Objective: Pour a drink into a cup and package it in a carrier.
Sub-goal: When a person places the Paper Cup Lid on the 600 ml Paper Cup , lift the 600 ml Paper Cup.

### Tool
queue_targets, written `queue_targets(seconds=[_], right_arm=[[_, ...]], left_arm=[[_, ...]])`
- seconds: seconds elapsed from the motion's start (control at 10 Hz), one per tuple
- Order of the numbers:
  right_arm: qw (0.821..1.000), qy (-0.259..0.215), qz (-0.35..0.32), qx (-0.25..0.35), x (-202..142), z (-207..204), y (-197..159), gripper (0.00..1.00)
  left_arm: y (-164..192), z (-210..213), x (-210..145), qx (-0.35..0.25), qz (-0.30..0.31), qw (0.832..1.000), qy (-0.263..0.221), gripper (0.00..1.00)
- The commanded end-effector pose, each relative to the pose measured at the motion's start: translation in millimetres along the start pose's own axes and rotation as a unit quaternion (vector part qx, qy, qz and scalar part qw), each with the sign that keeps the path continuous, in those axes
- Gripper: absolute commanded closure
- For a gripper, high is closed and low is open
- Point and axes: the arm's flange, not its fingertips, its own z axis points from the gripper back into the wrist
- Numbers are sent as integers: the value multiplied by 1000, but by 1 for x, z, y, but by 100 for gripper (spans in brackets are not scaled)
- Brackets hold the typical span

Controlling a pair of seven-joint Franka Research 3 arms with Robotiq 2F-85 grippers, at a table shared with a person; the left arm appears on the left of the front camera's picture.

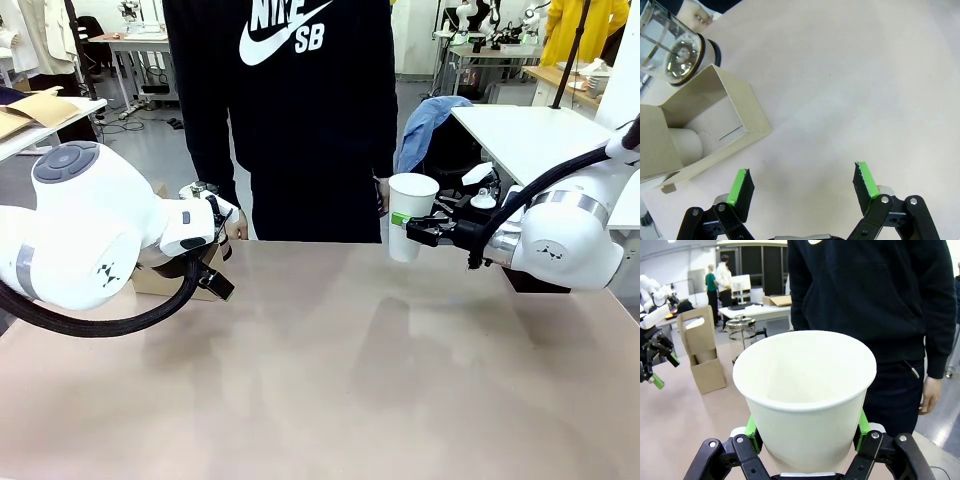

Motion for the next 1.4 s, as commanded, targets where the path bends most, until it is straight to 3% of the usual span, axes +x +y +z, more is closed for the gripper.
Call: queue_targets(seconds=[0.0,1.3], right_arm=[[1000,1,1,-8,5,-2,2,20],[1000,1,1,-8,5,-2,2,20]], left_arm=[[0,0,0,0,1,1000,0,0],[0,0,0,0,1,1000,0,0]])
